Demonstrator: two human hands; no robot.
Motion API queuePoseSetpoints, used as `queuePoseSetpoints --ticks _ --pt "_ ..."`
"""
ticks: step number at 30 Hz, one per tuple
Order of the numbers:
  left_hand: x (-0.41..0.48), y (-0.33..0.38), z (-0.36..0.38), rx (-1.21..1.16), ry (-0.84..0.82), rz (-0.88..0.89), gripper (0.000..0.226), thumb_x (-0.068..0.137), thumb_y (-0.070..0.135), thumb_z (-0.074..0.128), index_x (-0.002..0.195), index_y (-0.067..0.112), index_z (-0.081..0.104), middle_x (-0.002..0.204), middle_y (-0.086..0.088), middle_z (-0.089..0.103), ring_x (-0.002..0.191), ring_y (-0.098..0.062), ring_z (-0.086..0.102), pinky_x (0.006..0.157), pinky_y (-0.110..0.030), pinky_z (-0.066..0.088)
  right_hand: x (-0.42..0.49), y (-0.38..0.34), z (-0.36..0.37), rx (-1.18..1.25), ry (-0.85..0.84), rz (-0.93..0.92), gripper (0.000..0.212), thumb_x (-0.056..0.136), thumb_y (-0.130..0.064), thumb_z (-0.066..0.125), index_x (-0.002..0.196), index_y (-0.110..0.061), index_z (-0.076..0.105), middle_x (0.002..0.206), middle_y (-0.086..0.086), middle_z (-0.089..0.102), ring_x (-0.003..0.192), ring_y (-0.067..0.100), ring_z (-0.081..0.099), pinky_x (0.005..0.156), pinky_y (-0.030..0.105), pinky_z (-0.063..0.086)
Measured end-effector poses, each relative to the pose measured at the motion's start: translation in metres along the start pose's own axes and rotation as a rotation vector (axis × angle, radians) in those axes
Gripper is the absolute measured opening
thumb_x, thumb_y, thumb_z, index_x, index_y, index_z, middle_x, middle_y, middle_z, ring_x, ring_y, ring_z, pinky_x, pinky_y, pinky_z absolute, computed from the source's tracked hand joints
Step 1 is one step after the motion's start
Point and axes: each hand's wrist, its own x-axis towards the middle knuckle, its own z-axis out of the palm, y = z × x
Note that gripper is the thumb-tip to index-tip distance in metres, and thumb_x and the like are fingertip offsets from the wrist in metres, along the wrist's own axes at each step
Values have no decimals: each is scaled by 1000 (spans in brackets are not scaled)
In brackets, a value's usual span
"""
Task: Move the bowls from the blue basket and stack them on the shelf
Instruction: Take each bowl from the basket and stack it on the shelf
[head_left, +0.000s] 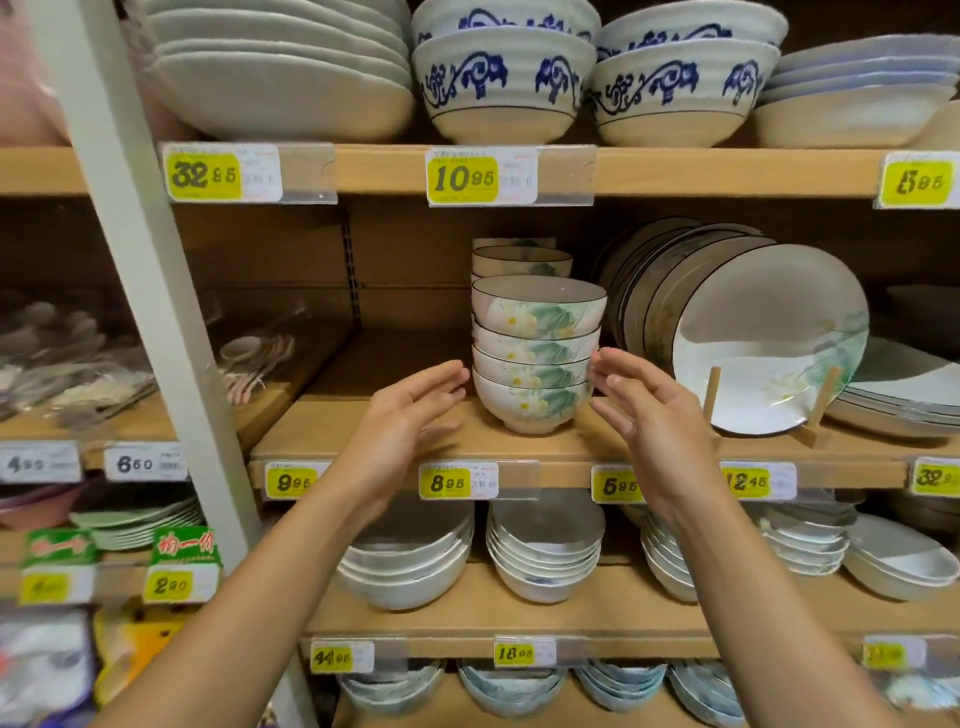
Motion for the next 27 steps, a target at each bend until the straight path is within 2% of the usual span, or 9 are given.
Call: queuePoseSetpoints --ticks 5,8,12,16,19,21,24,27 --pt "-50 0 -12 -48 133 -12 29 97 10 50 123 18 61 118 0 71 111 -16 66 90 -32 57 -24 8 10 145 -24 56 26 96 -6 51 103 -21 72 105 0 75 102 13 70 85 27 58" --pt "-89 -4 -20 -99 245 -22 27 93 8 53 117 11 64 113 -9 72 108 -24 68 90 -35 56 -45 19 22 241 -121 152 24 97 -4 50 104 -13 71 100 6 75 99 18 72 82 24 58" --pt "-146 -15 -41 -113 450 -41 24 93 3 50 111 6 66 107 -15 73 101 -28 70 87 -33 58 -83 45 54 345 -235 312 25 94 3 48 94 -7 71 89 11 76 89 21 73 77 23 58" --pt "-208 -27 -75 -113 658 -87 26 93 0 46 101 8 69 100 -15 75 93 -25 73 79 -30 59 -127 82 94 319 -404 460 25 95 3 45 97 -5 69 90 14 75 87 22 73 80 27 59" --pt "-252 -37 -104 -120 838 -150 26 94 -2 44 99 6 68 94 -13 76 83 -20 73 70 -25 60 -161 108 129 308 -488 580 24 94 5 45 94 -2 68 83 15 75 79 22 73 73 25 60" --pt "-280 -44 -125 -120 940 -196 26 93 -3 43 97 5 67 91 -12 76 78 -17 73 66 -23 59 -184 126 153 251 -574 641 24 95 4 44 96 -1 68 86 16 75 81 23 73 72 24 59" --pt "-316 -54 -158 -144 1073 -255 27 92 -7 41 95 2 66 87 -14 76 72 -17 72 63 -24 59 -216 154 189 151 -651 716 23 95 3 45 95 0 68 84 15 75 75 21 73 66 21 58" --pt "-346 -63 -193 -145 1139 -305 27 92 -7 40 98 -1 65 88 -14 76 71 -18 71 66 -27 59 -247 179 224 55 -690 772 21 95 2 46 94 -1 67 78 12 75 67 18 72 59 20 56"
